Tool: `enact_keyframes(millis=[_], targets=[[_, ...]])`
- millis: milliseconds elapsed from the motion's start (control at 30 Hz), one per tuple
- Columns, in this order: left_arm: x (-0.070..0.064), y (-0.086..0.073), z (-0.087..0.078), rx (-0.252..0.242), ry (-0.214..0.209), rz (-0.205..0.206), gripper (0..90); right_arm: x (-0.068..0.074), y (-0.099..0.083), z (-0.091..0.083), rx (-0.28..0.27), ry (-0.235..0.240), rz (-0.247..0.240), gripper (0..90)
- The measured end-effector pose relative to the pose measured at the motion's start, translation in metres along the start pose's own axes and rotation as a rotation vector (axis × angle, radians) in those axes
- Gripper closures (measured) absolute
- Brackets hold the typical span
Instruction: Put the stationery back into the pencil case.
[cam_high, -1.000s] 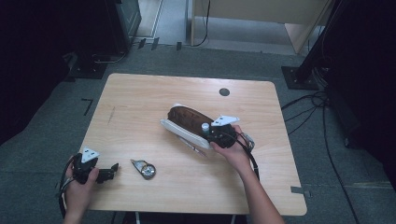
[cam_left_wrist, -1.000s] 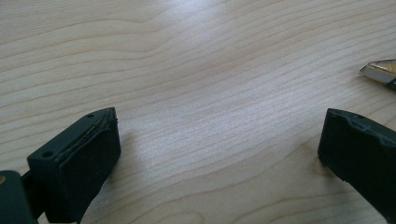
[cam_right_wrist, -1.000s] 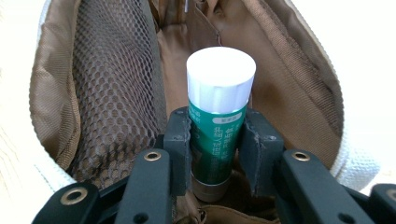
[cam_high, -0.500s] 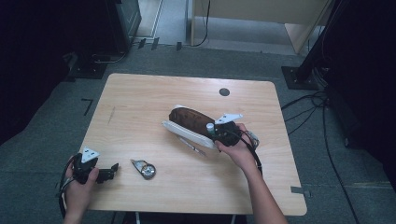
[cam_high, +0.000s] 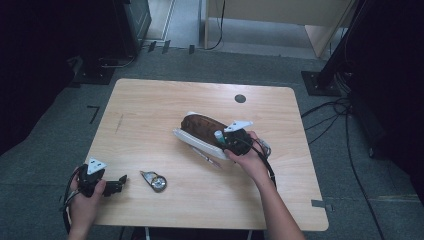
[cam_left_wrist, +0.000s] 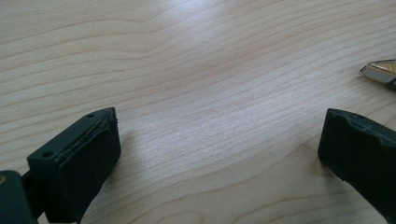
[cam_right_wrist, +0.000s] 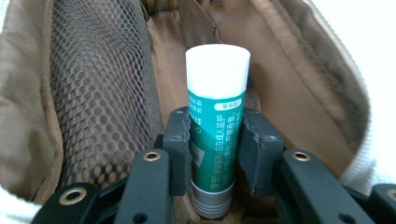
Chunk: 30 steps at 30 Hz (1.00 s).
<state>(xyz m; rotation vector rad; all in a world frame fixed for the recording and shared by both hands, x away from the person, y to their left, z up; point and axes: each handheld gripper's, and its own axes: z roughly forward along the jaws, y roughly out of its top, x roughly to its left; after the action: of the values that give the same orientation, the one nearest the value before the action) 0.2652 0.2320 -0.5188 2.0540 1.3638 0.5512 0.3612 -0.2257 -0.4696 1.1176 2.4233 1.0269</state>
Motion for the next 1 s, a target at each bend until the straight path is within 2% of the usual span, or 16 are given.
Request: enact_keyframes(millis=[300,367,433,533,867,1000], targets=[[0.0,0.0,0.0,0.002,0.001,0.002,0.0,0.001,0.001,0.007,0.008,-0.002,-0.006,65.3],[0.0,0.0,0.0,0.002,0.001,0.002,0.0,0.002,0.001,0.009,0.024,-0.003,0.009,63.8],[0.0,0.0,0.0,0.002,0.0,0.002,0.0,0.003,0.002,0.011,0.051,-0.013,0.002,64.6],[0.0,0.0,0.0,0.001,0.0,0.001,0.0,0.004,0.001,0.015,0.061,-0.028,-0.016,65.8],[0.0,0.0,0.0,0.004,0.001,0.003,0.0,0.002,0.0,0.015,0.05,-0.008,0.007,63.9],[0.0,0.0,0.0,0.0,-0.001,0.002,0.0,0.001,-0.001,0.012,0.029,0.01,0.012,62.3]])
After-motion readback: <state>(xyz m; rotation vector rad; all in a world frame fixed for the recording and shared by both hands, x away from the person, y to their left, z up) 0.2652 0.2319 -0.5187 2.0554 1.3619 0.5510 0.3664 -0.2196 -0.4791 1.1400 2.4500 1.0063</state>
